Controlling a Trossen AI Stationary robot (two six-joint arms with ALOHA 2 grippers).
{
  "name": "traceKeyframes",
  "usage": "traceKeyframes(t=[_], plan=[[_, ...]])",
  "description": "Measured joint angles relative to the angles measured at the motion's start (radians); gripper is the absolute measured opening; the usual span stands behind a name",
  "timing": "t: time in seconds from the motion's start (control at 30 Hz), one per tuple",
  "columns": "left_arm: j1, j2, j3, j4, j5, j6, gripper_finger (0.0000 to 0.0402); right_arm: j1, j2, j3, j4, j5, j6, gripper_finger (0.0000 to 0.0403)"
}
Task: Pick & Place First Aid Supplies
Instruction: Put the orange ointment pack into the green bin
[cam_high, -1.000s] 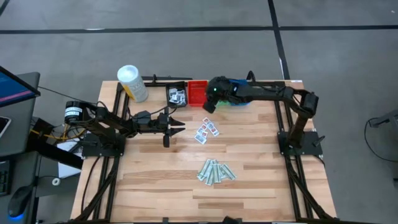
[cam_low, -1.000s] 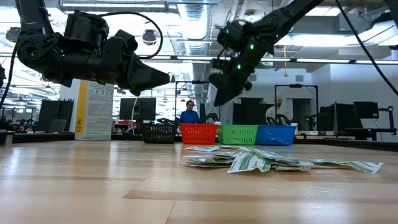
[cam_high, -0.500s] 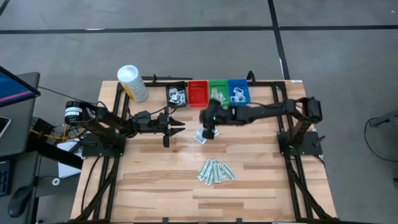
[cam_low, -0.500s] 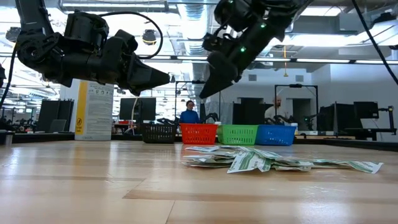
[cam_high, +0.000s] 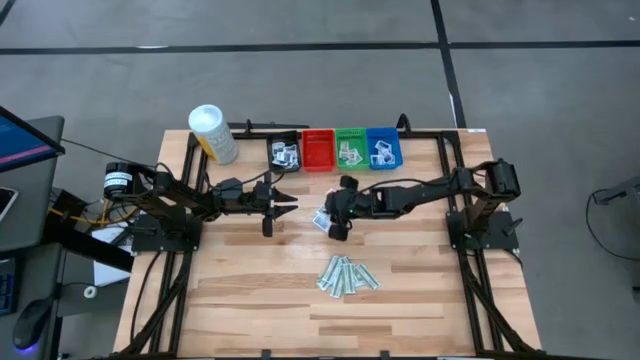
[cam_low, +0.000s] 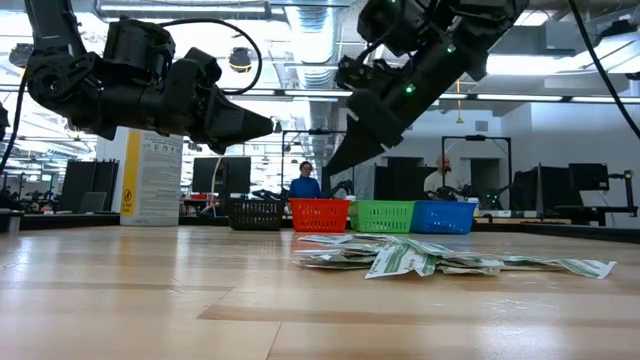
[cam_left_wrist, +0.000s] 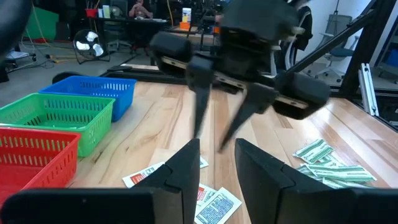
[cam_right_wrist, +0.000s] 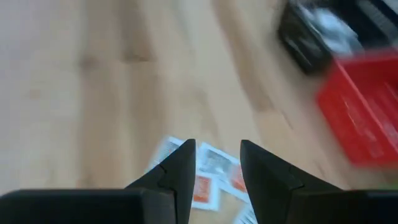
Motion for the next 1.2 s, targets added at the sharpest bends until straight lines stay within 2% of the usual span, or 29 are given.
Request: traceKeyframes(t=[0.07, 0.23, 0.5, 0.63, 0.9, 1.2], plan=[[0.000, 0.000, 0.000, 0.000, 0.000, 0.000, 0.0102, -0.015, 0.000, 0.000, -0.047, 0.032, 0.073, 0.0121], [0.000, 0.000, 0.000, 0.000, 0.000, 0.000, 0.0102, -0.037, 0.000, 0.000, -0.132, 0.031, 0.179, 0.0133], [0.000, 0.000, 0.000, 0.000, 0.000, 0.000, 0.0102, -0.036, 0.000, 0.000, -0.162, 0.030, 0.265, 0.0220], [0.000, 0.000, 0.000, 0.000, 0.000, 0.000, 0.0102, -0.035, 0.018, 0.000, -0.172, 0.030, 0.269, 0.0246], [-0.002, 0.000, -0.002, 0.000, 0.000, -0.004, 0.0102, -0.036, 0.129, 0.002, -0.143, 0.033, 0.274, 0.0243], [-0.006, 0.000, -0.002, 0.000, 0.000, -0.003, 0.0102, -0.040, 0.154, 0.004, -0.154, 0.036, 0.275, 0.0221]])
